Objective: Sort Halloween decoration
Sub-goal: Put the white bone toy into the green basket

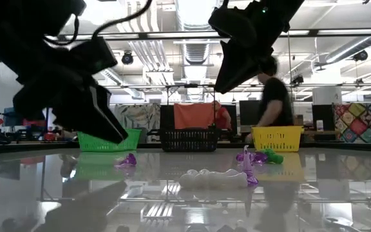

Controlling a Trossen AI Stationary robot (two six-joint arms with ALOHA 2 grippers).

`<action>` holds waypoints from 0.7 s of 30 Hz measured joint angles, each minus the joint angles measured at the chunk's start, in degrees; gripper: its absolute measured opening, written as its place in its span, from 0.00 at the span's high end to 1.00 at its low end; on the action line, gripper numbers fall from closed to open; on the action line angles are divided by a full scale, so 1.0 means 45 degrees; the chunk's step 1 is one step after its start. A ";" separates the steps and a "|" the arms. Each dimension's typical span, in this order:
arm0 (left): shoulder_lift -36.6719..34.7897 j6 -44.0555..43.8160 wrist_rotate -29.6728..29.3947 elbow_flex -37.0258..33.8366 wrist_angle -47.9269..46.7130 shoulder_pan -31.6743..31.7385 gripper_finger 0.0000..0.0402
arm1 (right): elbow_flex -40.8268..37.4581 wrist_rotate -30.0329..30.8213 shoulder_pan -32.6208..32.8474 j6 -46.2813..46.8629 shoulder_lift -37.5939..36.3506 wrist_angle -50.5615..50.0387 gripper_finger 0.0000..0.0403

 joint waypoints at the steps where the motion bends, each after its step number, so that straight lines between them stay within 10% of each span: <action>1: -0.0170 0.0057 0.0000 0.0000 -0.0116 0.0000 0.52 | 0.0000 0.0000 0.0000 -0.0002 0.0000 -0.0001 0.81; 21: 0.0039 -0.0618 0.0926 -0.0117 0.0622 -0.0209 0.52 | 0.0000 0.0005 0.0029 -0.0001 0.0000 0.0040 0.82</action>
